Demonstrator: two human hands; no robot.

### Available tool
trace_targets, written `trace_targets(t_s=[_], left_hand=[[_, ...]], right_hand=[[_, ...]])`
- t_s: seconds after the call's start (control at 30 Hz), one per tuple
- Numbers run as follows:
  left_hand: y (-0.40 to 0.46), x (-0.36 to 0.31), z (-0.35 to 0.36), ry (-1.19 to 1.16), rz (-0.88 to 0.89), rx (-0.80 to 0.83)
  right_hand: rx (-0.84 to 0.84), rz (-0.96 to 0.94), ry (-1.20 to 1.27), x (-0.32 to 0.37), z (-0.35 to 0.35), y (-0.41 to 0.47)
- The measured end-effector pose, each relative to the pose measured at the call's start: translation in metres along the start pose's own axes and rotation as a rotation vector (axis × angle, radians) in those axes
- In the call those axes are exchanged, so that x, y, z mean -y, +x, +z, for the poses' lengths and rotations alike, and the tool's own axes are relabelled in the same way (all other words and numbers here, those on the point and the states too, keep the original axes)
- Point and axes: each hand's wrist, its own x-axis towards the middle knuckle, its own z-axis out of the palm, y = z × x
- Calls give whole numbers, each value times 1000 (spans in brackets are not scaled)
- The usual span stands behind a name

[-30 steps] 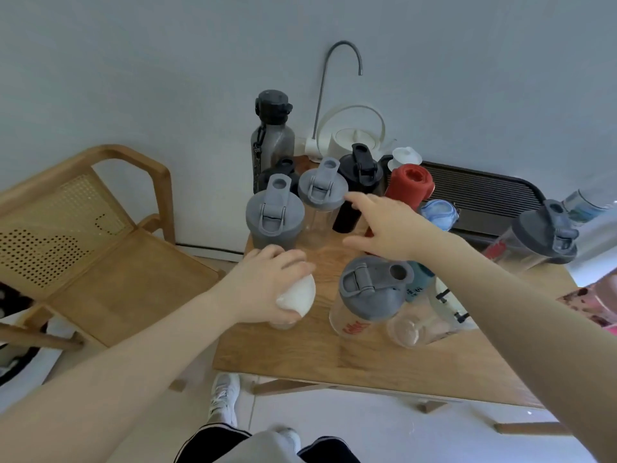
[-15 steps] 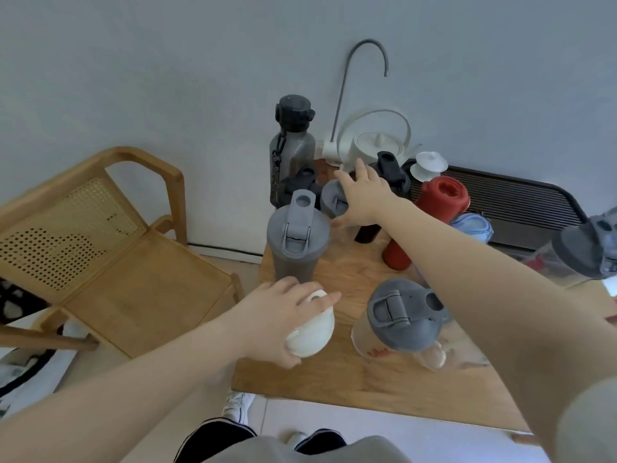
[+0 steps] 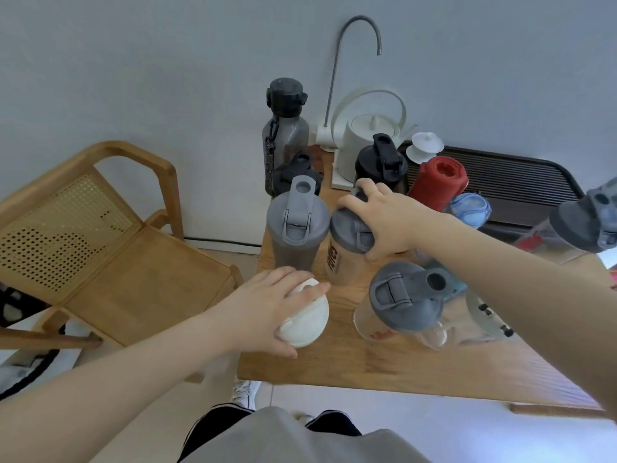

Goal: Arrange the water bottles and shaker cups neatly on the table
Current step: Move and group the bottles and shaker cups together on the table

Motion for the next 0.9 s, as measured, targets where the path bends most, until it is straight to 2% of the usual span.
trace_targets(t_s=[0.1,0.2,0.3,0.37,0.47,0.57,0.67,0.73,0.9], left_hand=[[-4,-4,1,64,14,-99],[-6,-1,-13,27,87,-304],[2,15,-41,18,111,-477],[13,33,-57,-22,15,-533],[35,65,-71,-200,-227,-601],[65,107,-70,-433,-540,-583],[95,144,-62,-599,-768,-471],[112,160,-59,-656,-801,-395],[139,193,-54,-759,-711,-321]], right_hand=[[74,-13,30,-2,-1,-14],[136,15,207,-5,-7,-20],[62,66,326,-9,-14,-17],[-35,97,338,-10,-19,-9],[-161,131,572,-10,-31,6],[-195,149,795,-6,-48,32],[-104,129,681,0,-50,72],[-10,114,624,3,-46,97],[176,149,558,9,-31,137]])
